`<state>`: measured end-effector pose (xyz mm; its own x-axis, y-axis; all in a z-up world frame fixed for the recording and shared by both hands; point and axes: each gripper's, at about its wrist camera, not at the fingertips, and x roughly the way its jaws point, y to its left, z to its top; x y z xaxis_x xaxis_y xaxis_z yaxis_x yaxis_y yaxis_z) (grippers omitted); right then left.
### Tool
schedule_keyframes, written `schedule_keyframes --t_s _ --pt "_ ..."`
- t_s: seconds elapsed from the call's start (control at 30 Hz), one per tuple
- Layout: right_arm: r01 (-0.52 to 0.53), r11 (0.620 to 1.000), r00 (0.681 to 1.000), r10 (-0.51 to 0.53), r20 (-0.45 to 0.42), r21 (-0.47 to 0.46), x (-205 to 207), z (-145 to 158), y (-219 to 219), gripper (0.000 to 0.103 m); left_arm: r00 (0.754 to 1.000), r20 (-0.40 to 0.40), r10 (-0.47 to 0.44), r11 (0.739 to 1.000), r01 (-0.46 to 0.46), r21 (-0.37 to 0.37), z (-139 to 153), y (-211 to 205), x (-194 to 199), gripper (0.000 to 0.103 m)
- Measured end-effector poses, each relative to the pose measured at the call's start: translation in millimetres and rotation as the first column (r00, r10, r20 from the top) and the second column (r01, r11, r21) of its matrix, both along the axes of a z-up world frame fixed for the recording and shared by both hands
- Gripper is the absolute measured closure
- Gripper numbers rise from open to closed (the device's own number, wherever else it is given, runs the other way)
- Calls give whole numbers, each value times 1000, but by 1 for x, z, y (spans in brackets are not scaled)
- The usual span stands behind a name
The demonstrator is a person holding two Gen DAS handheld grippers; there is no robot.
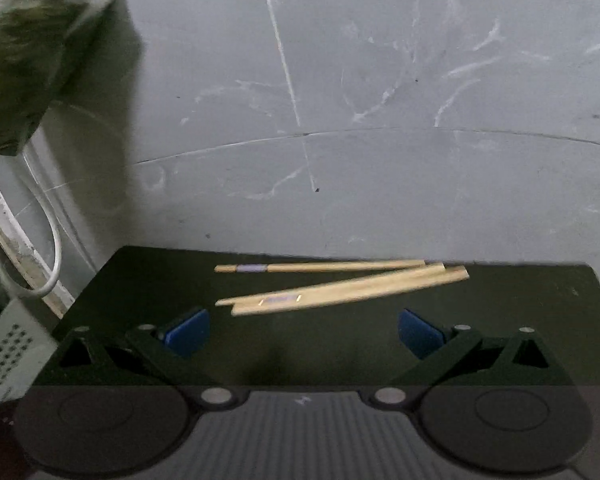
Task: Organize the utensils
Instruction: 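Move the open right tool down to the wooden chopsticks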
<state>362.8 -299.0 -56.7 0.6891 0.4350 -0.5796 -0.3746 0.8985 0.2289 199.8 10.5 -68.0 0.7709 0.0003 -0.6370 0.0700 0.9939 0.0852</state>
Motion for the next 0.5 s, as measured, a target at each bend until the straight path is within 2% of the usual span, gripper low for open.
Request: schedule_keyframes --t_s 0.1,0.2,0.27,0.37,0.5 --pt "-80 997 997 80 -4 -16 42 -7 4 0 1000 -4 27 1000 -27 14 -1 -9 3 26" --pt "-110 994 994 110 -12 -4 71 -13 14 0 998 -6 57 998 -57 19 -2 -17 6 26" --pt "-133 991 991 133 -18 29 85 -21 17 1 997 -7 75 997 -75 19 -2 -23 8 26" --pt "-190 982 981 190 -26 25 100 -27 27 1 995 -10 97 995 -96 18 -2 -28 11 26" --pt "-300 954 953 300 -49 13 114 -34 41 0 993 -12 118 993 -118 16 -2 -34 11 26"
